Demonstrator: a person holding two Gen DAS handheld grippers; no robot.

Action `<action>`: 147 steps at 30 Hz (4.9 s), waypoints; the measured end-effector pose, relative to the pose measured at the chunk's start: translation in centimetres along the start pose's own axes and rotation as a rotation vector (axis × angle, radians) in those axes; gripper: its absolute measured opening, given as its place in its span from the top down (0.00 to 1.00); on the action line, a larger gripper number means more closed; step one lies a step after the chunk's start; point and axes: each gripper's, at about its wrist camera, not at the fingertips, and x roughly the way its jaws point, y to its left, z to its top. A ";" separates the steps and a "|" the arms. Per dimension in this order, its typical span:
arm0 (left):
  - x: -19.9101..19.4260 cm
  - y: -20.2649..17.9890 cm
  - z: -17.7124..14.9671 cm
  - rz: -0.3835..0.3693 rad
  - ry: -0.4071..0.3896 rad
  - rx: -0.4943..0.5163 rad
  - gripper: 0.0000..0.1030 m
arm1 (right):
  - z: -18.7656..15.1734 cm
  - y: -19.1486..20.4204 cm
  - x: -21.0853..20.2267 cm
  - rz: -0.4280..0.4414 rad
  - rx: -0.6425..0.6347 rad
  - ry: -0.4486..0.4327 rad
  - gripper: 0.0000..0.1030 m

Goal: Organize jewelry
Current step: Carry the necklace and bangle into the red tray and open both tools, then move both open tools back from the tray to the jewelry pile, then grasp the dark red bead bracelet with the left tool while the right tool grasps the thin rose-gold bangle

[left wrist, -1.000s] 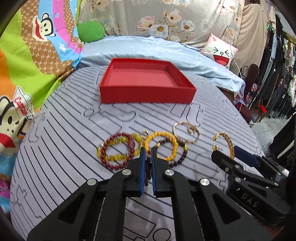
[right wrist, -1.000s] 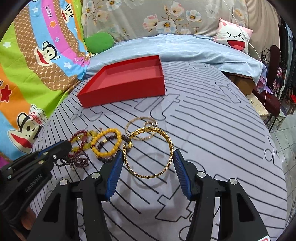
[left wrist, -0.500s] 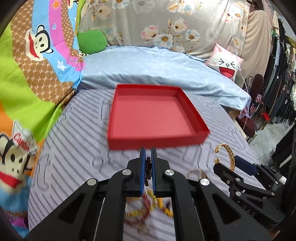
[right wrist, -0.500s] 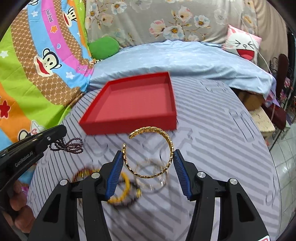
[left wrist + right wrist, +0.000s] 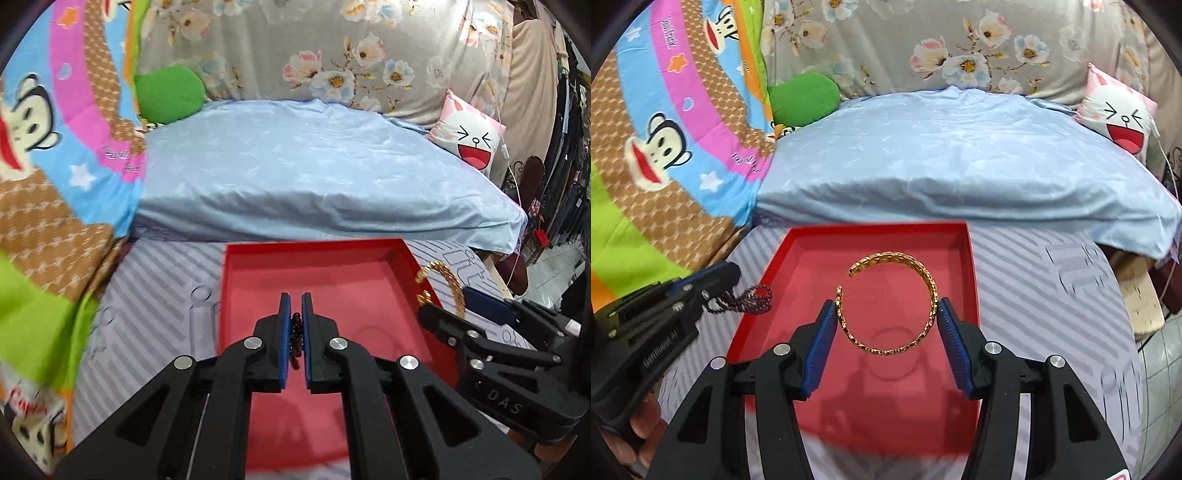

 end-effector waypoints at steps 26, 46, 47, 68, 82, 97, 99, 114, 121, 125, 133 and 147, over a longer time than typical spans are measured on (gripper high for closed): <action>13.6 0.8 2.7 0.055 0.150 0.009 0.94 | 3.0 -1.9 11.7 -0.052 0.015 0.193 0.47; 12.9 1.2 1.8 0.046 0.118 0.012 0.65 | 1.6 -1.2 10.1 -0.096 -0.003 0.157 0.47; 12.5 1.1 1.8 0.045 0.110 0.014 0.65 | 1.7 -1.2 9.8 -0.093 0.000 0.149 0.47; -3.8 2.7 -3.9 0.072 0.019 -0.029 0.65 | -4.7 -0.7 -6.2 -0.084 -0.030 0.010 0.46; -8.9 1.3 -14.0 0.077 0.097 -0.038 0.65 | -14.4 -1.4 -11.1 -0.086 -0.003 0.094 0.46; -10.0 1.4 -21.6 0.085 0.179 -0.069 0.65 | -21.1 -1.9 -12.0 -0.097 0.012 0.163 0.46; -10.0 1.5 -22.0 0.086 0.179 -0.074 0.65 | -21.5 -1.6 -12.0 -0.095 0.008 0.168 0.46; -9.1 1.4 -22.7 0.064 0.199 -0.093 0.71 | -22.2 -1.0 -11.6 -0.083 0.005 0.183 0.46; -8.6 1.5 -22.5 0.036 0.218 -0.102 0.89 | -22.0 -1.4 -11.0 -0.081 0.019 0.192 0.46; -8.8 1.3 -22.3 0.026 0.208 -0.099 0.93 | -21.7 -1.5 -10.6 -0.082 0.018 0.193 0.46; -9.6 0.6 -21.6 0.004 0.175 -0.078 0.93 | -20.7 -1.4 -9.6 -0.078 0.019 0.182 0.46; -8.8 0.6 -21.6 0.001 0.200 -0.084 0.93 | -19.1 0.6 -6.5 -0.085 -0.020 0.181 0.34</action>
